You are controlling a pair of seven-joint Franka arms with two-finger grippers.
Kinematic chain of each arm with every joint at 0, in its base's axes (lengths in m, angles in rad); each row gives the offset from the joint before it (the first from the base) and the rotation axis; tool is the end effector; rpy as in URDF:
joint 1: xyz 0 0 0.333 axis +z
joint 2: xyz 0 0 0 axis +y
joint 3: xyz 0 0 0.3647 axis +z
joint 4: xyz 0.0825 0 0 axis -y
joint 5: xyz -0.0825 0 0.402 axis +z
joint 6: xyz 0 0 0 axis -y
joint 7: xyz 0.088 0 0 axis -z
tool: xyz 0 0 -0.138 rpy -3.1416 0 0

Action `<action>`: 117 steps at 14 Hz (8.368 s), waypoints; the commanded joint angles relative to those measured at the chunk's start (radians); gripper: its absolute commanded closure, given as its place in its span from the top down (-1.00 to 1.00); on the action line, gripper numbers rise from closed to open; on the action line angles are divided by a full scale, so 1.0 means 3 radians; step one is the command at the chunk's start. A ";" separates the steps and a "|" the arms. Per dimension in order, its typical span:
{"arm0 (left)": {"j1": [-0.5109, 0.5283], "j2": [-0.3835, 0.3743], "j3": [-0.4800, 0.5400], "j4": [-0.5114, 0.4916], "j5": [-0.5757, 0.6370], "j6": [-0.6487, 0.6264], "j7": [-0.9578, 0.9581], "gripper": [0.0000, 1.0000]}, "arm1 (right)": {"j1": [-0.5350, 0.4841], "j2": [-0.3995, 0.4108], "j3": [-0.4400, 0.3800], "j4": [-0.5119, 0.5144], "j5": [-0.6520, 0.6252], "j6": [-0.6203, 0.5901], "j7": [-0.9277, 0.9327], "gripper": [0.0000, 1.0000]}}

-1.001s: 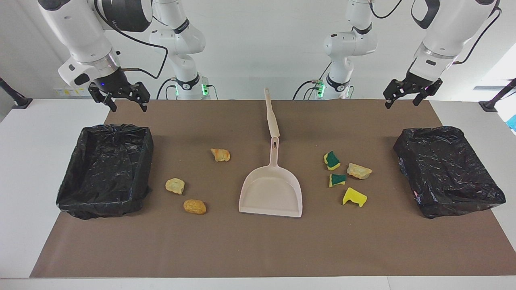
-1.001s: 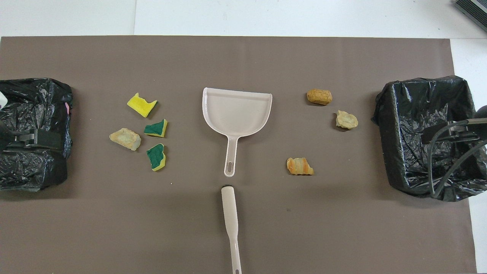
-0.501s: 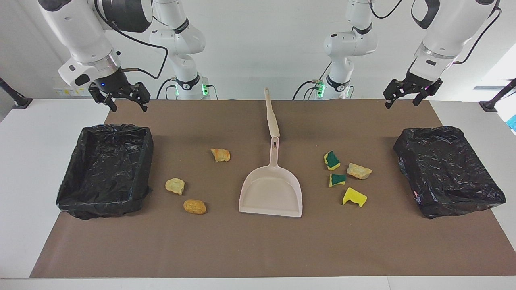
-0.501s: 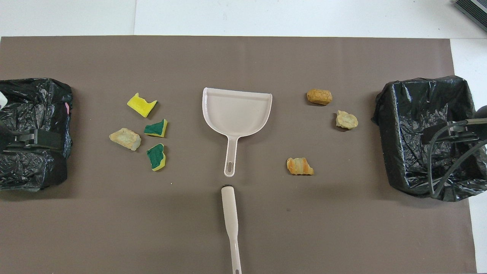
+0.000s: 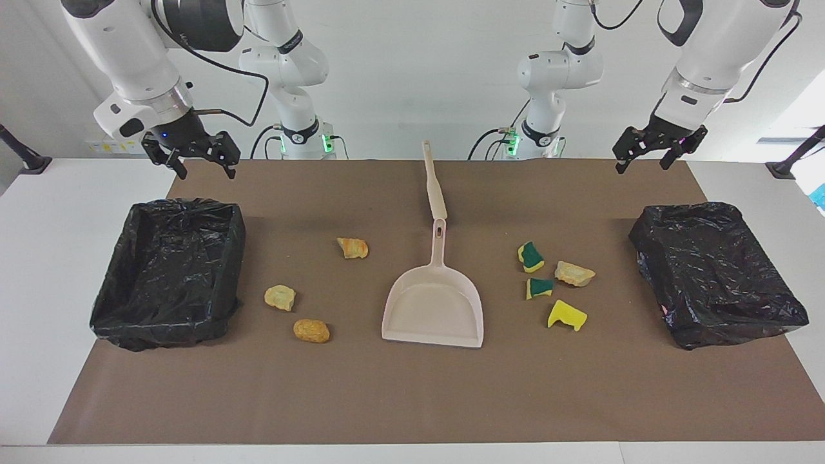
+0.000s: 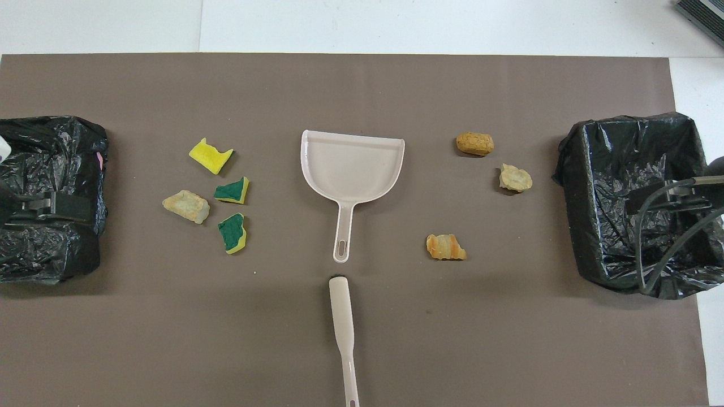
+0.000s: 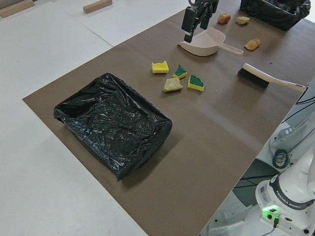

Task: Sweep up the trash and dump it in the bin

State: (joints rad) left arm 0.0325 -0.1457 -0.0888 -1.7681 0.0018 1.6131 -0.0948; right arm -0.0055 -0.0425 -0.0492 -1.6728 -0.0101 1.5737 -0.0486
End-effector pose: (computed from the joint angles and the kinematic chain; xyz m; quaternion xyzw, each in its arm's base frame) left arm 0.5203 -0.0324 0.6283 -0.9998 -0.0197 0.0044 0.0077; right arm 0.5523 -0.0322 0.6165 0.9996 -0.0028 -0.0285 0.0025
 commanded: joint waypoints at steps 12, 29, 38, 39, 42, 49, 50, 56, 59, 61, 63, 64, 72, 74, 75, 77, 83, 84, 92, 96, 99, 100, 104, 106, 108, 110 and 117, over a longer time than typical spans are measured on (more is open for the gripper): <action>-0.0037 -0.0026 0.0040 0.0008 -0.0026 -0.0003 0.0025 1.00 | -0.0007 -0.0063 0.0011 -0.0044 0.0064 -0.0071 0.0029 1.00; -0.0037 -0.0026 0.0040 0.0008 -0.0026 -0.0003 0.0025 1.00 | -0.0007 -0.0078 0.0021 -0.0054 0.0064 -0.0071 0.0024 1.00; -0.0037 -0.0026 0.0035 0.0008 -0.0026 -0.0003 0.0025 1.00 | 0.0003 -0.0017 0.0246 0.0002 0.0074 -0.0051 0.0167 1.00; -0.0037 -0.0026 0.0040 0.0008 -0.0026 -0.0003 0.0025 1.00 | 0.0003 0.0008 0.0322 0.0002 0.0090 -0.0035 0.0253 1.00; -0.0037 -0.0031 0.0035 0.0008 -0.0026 0.0002 0.0025 1.00 | -0.0007 0.0126 0.0583 0.0023 0.0085 0.0071 0.0606 1.00; -0.0037 -0.0026 0.0040 0.0019 -0.0026 -0.0003 0.0025 1.00 | 0.0013 0.0601 0.1125 0.0028 0.0070 0.0675 0.1251 1.00; -0.0037 -0.0031 0.0040 0.0019 -0.0026 -0.0003 0.0025 1.00 | 0.0104 0.0622 0.1125 0.0028 0.0054 0.0756 0.1251 1.00; -0.0037 -0.0026 0.0035 0.0019 -0.0026 -0.0003 0.0025 1.00 | 0.0110 0.0546 0.1115 -0.0115 -0.0027 0.0666 0.1210 1.00; -0.0037 -0.0026 0.0040 0.0019 -0.0026 -0.0003 0.0025 1.00 | 0.0100 0.0388 0.1105 -0.0217 -0.0058 0.0650 0.1119 1.00; -0.0037 -0.0026 0.0040 0.0019 -0.0026 -0.0003 0.0025 1.00 | 0.0029 0.0382 0.1120 -0.0187 0.0008 0.0599 0.0970 1.00; -0.0037 -0.0026 0.0040 0.0019 -0.0026 -0.0003 0.0025 1.00 | 0.0029 0.0377 0.1115 -0.0182 0.0013 0.0477 0.0970 1.00; -0.0037 -0.0031 0.0040 0.0019 -0.0026 -0.0003 0.0025 1.00 | 0.0029 0.0377 0.1115 -0.0182 0.0013 0.0481 0.0975 1.00; -0.0042 -0.0031 0.0035 0.0024 -0.0026 -0.0008 0.0025 1.00 | 0.0370 0.0642 0.1115 -0.0182 0.0213 0.0940 0.1776 1.00; -0.0037 -0.0026 0.0040 0.0024 -0.0026 0.0017 0.0050 1.00 | 0.0478 0.0709 0.1120 -0.0182 0.0197 0.1079 0.1961 1.00; -0.0052 -0.0026 0.0035 0.0039 -0.0031 0.0038 0.0045 1.00 | 0.0529 0.0740 0.1120 -0.0182 0.0192 0.1100 0.2007 1.00; -0.0057 -0.0005 0.0030 0.0070 -0.0031 0.0119 0.0055 1.00 | 0.0769 0.0847 0.1115 -0.0182 0.0162 0.1303 0.2369 1.00; -0.0042 -0.0066 0.0030 -0.0032 -0.0052 -0.0003 0.0040 1.00 | 0.1214 0.1363 0.1100 0.0012 -0.0057 0.1769 0.2871 1.00; -0.0047 -0.0087 0.0030 -0.0068 -0.0052 -0.0008 0.0040 1.00 | 0.1316 0.1500 0.1100 0.0129 -0.0296 0.1785 0.2938 1.00; -0.0169 -0.0036 0.0015 -0.0380 -0.0129 0.0202 0.0147 1.00 | 0.1404 0.1788 0.1110 0.0248 -0.0600 0.1928 0.3076 0.39; -0.0241 -0.0036 0.0015 -0.0452 -0.0129 0.0212 0.0152 1.00 | 0.1409 0.1763 0.1120 0.0131 -0.0570 0.1898 0.3076 0.20; -0.0399 -0.0056 -0.0016 -0.0457 -0.0129 0.0156 0.0081 1.00 | 0.1409 0.1732 0.1120 0.0089 -0.0565 0.1846 0.3056 0.06; -0.0481 -0.0071 -0.0016 -0.0477 -0.0129 0.0125 0.0056 1.00 | 0.1409 0.1737 0.1120 0.0105 -0.0565 0.1831 0.3051 -0.56; -0.0578 -0.0357 -0.0016 -0.0849 -0.0129 0.0002 0.0009 1.00 | 0.1348 0.1681 0.1120 0.0171 -0.0534 0.1703 0.2883 -1.00; -0.0584 -0.0567 -0.0016 -0.1161 -0.0261 0.0155 -0.0041 1.00 | 0.1160 0.1569 0.1125 0.0151 -0.0514 0.1678 0.2572 -1.00; -0.0619 -0.0649 -0.0021 -0.1290 -0.0308 0.0268 -0.0250 1.00 | 0.0889 0.1421 0.1161 0.0151 -0.0280 0.1551 0.2011 -1.00; -0.0818 -0.0771 -0.0021 -0.1433 -0.0348 0.0303 -0.0485 1.00 | 0.0674 0.1293 0.1156 0.0146 -0.0202 0.1397 0.1417 -1.00; -0.2203 -0.0686 -0.0021 -0.1643 -0.0619 0.0911 -0.2100 1.00 | 0.0162 0.1134 0.1146 0.0100 -0.0242 0.1074 -0.0332 -1.00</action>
State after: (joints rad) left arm -0.5306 -0.3679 -0.1170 -2.2271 -0.1621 1.8084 -0.6242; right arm 0.0810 0.3160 0.2793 -1.6205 -0.0872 1.9085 -0.0219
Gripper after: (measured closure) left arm 0.000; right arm 0.692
